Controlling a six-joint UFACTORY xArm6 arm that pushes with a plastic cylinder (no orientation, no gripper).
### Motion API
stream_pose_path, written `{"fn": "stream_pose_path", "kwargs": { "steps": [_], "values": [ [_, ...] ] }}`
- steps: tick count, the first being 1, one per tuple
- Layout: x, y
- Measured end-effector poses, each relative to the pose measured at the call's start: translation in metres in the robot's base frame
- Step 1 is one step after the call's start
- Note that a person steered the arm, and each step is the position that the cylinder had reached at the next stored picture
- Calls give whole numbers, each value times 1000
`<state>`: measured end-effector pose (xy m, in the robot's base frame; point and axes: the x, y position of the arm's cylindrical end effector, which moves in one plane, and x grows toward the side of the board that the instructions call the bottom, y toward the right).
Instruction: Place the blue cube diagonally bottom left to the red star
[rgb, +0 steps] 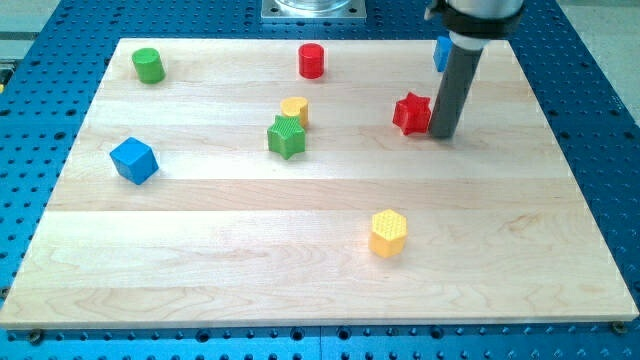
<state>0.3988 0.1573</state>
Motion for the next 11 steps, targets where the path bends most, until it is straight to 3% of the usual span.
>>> {"fn": "stream_pose_path", "kwargs": {
  "steps": [2, 7, 9, 11],
  "values": [
    [9, -159],
    [-15, -341],
    [-11, -303],
    [3, -371]
  ]
}}
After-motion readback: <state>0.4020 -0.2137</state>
